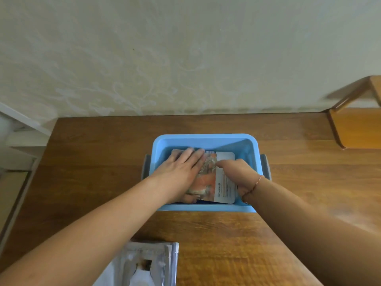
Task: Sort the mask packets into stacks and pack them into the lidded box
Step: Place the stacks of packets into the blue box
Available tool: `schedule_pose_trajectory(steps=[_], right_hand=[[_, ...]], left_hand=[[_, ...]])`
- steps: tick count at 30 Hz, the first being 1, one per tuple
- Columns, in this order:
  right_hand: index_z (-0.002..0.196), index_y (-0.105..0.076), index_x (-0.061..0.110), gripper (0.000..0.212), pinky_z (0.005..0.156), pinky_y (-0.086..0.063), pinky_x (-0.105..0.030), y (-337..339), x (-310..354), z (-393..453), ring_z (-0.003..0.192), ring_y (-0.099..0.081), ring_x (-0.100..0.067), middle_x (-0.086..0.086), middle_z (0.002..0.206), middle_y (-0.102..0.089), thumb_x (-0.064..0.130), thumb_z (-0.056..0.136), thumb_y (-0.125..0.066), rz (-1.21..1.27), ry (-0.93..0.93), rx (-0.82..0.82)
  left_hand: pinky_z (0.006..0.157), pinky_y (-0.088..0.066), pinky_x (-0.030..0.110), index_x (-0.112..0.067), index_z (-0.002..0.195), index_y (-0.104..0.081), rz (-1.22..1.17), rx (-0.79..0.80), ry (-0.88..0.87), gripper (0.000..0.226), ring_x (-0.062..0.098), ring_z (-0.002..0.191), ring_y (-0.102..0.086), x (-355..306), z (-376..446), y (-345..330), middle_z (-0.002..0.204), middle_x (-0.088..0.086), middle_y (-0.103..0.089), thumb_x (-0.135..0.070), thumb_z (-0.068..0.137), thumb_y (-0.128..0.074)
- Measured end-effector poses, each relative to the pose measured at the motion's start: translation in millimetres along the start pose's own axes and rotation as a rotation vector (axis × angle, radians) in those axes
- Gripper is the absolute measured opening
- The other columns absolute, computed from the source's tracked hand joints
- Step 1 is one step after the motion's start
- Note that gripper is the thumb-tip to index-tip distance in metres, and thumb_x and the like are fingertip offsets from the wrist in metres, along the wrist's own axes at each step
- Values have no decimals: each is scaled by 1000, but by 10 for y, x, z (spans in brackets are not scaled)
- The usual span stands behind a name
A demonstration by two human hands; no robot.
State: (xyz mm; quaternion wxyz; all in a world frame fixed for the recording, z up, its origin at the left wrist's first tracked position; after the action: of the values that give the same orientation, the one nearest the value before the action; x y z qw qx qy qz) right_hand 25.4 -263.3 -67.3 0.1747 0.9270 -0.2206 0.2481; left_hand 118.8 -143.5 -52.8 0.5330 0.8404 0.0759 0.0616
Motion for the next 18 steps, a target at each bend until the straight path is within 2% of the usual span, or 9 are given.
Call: schedule_pose_trajectory(steps=[3,5,8,12,13,16,18], right_hand=[[106,-56,12,16,54,-42,-29,25,13,-21,71,-59,-20,-6,86,-63,24,95,-55,21,35,19],[108,-58,10,17,54,-43,-29,4,32,-34,71,-59,-20,-6,86,-63,22,96,-54,39,41,53],[108,-61,10,22,69,-51,-35,-40,48,-31,76,-63,-24,-9,91,-66,27,96,-52,71,36,101],[106,-65,12,28,76,-53,-37,-58,29,-38,83,-66,-28,-11,97,-71,34,97,-51,138,27,108],[106,-66,12,28,76,-54,-38,-50,20,-41,84,-67,-28,-10,97,-71,35,97,-51,161,25,110],[95,-65,17,20,60,-49,-31,-29,6,-84,73,-64,-19,-3,84,-69,32,97,-53,222,28,140],[92,-65,18,19,57,-47,-30,-28,-7,-78,71,-63,-18,-2,81,-68,32,97,-53,235,21,144]], left_hand=[[118,-16,57,-21,156,12,-18,-49,-69,113,27,149,6,-18,16,-8,163,-1,14,-50,81,-68],[116,-20,58,-25,155,12,-61,-12,-56,112,25,149,3,16,27,-36,163,-5,14,-55,81,-66],[111,-26,54,-24,156,10,-32,10,0,115,26,146,-5,56,37,-57,163,-2,10,-67,77,-62],[102,-34,50,-22,156,5,68,-41,34,120,27,140,-17,31,52,-5,162,2,-1,-72,71,-63],[101,-35,50,-21,156,4,81,-45,40,120,27,139,-18,24,50,2,162,3,-2,-71,70,-64],[99,-36,50,-19,156,5,115,-49,61,121,28,139,-19,11,34,-12,161,5,-1,-67,71,-66],[99,-35,49,-19,155,8,124,-64,64,121,28,140,-19,8,10,-31,162,5,0,-67,72,-65]])
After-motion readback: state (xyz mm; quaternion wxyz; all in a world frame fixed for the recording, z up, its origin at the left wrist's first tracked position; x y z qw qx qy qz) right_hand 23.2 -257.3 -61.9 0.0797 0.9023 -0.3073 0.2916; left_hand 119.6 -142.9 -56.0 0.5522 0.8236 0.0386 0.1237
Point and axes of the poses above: each hand's wrist, its own z-axis towards the middle knuckle, its own y-axis out of the back of the hand, x = y × z, the point moved 4 cm from there along z, towards the middle knuckle
